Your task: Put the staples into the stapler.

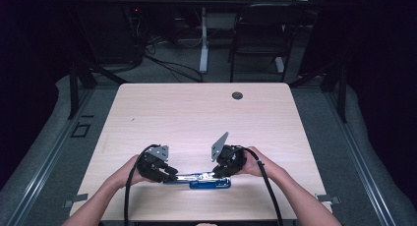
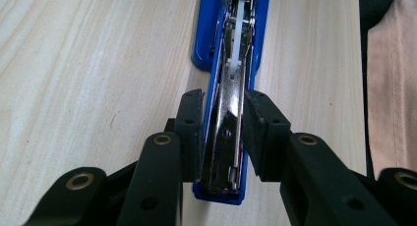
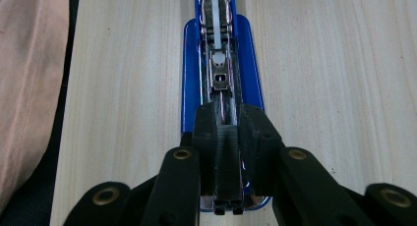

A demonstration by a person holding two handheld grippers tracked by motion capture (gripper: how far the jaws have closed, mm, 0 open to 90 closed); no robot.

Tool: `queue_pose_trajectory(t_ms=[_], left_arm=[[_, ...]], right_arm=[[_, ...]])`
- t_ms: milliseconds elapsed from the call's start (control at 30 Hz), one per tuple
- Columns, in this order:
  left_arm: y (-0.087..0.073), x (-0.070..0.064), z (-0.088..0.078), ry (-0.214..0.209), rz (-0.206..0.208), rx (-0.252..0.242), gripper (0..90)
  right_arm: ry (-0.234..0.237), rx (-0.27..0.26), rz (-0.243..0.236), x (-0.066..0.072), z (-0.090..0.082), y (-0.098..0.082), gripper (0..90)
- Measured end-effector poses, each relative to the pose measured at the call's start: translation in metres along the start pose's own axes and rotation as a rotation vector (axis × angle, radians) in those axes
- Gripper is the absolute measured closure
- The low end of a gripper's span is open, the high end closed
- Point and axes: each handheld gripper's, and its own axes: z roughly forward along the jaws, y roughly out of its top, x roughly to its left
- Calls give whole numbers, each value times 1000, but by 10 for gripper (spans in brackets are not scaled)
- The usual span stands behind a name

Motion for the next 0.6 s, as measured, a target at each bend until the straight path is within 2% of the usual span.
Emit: queue_pose_trajectory(t_ms=[67,133,300,333,433,500,600], left_arm=[[0,0,0,6,-1,5,697],[0,0,1,-13,-6,-15,697],[0,-1,1,-11,-4,-15,697],[1,-2,0,15,9,8,698],[1,-2,0,15,6,8,698],[0,0,1,-14,-2,-16,698],[0,0,1,-14,-5,-16,697]], right_arm=[[1,7,-5,-1,0,0,781],[4,2,2,-1,0,0,780],[8,0,5,-1,0,0,778],[7,0,6,-1,0,-1,775],[11,3,5,-1,0,-1,768],[17,-4,18,-2,0,-1,749],[28,-32,37,-4,-5,-1,724]])
